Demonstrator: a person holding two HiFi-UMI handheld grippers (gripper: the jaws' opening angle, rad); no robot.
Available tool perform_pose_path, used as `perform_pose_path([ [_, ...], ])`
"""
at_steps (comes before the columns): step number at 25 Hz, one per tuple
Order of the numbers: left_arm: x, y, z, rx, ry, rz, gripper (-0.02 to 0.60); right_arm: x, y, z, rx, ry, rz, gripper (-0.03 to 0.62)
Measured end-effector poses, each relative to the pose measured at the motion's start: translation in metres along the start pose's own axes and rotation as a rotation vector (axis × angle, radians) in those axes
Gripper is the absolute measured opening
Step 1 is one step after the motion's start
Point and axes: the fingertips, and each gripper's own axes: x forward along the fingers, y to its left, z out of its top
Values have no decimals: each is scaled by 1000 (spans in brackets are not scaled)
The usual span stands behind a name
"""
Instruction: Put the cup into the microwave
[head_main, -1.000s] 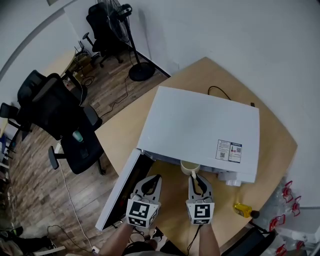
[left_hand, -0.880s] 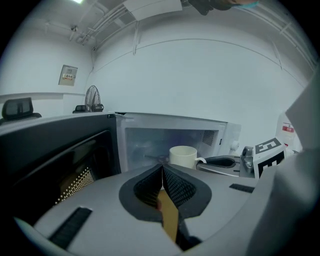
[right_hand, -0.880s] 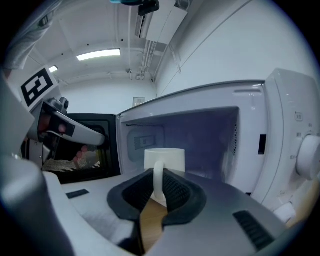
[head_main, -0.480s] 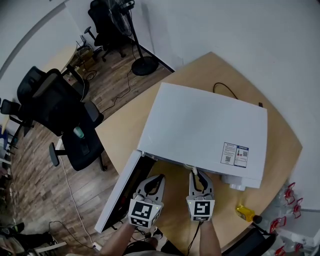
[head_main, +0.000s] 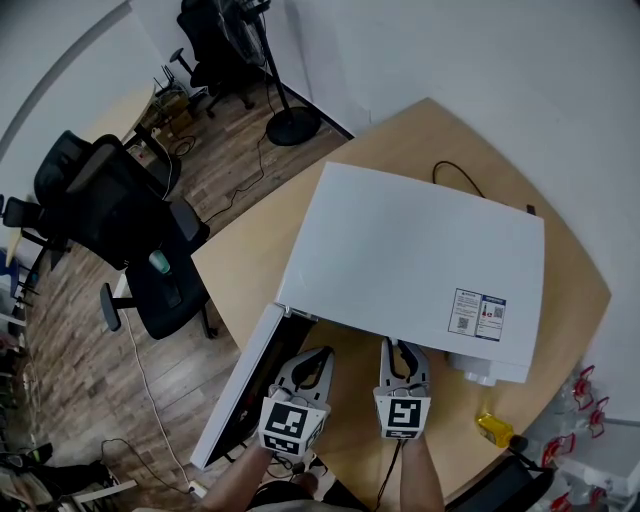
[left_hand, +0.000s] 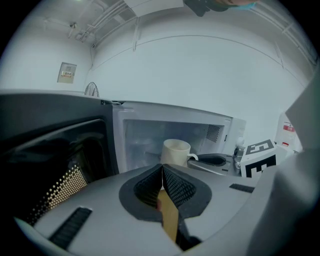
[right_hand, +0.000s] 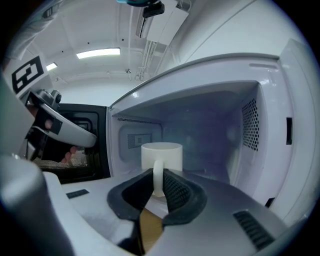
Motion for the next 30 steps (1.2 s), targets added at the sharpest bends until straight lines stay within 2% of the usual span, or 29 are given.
perform_pose_path([
  [9,3,2,-3,1,9,-2,25,7,-2,2,-1,-19,-17,57],
  [15,2,2,-4,4,11,-5,25,6,-1,3,36,-31,-10,64],
  [17,1,1,-4,6,12,-5,25,5,1,2,53,-40,8,150],
  [18,0,1,-4,6,11,-5,25,5,1,2,57,-44,13,168],
  [21,-2,1,-3,7,7,-6,25,3,1,4,69,-41,10,187],
  [30,-11,-8,6,19,-16,-18,25,-8,1,13,86,-46,10,187],
])
